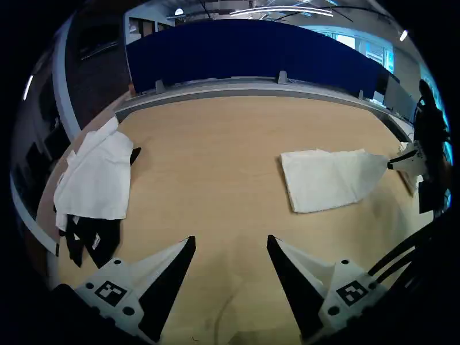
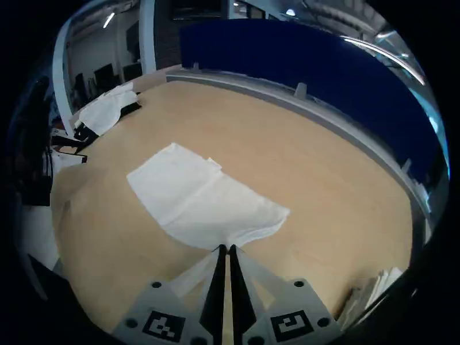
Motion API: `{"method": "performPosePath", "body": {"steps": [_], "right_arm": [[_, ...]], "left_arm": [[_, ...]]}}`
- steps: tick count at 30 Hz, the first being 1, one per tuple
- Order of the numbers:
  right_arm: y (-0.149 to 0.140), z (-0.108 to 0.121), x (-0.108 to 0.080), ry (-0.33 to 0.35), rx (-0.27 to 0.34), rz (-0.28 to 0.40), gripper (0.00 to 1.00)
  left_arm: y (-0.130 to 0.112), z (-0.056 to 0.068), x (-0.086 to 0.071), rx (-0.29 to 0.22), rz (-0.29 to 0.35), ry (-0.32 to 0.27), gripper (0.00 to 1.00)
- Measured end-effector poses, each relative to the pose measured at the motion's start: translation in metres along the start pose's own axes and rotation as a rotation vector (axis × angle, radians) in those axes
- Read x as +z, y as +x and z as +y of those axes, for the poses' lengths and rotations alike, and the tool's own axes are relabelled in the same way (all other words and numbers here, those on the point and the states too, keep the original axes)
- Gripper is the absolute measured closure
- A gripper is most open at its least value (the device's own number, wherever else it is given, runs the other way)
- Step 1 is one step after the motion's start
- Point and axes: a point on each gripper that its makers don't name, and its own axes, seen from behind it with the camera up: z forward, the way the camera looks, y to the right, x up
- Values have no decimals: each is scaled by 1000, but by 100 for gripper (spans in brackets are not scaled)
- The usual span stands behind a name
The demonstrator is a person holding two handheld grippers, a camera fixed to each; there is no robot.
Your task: Fold towel
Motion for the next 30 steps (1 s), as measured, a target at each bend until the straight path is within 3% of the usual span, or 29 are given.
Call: {"method": "performPosePath", "body": {"steps": [12, 21, 30], "right_arm": [[37, -1, -12, -19, -73, 48, 95], [50, -2, -11, -18, -99, 56, 95], [77, -18, -3, 6, -168, 76, 95]], "left_arm": [[4, 1, -1, 2, 9, -6, 8], [8, 1, -5, 3, 16, -8, 8], [9, -4, -15, -3, 22, 6, 8]]}}
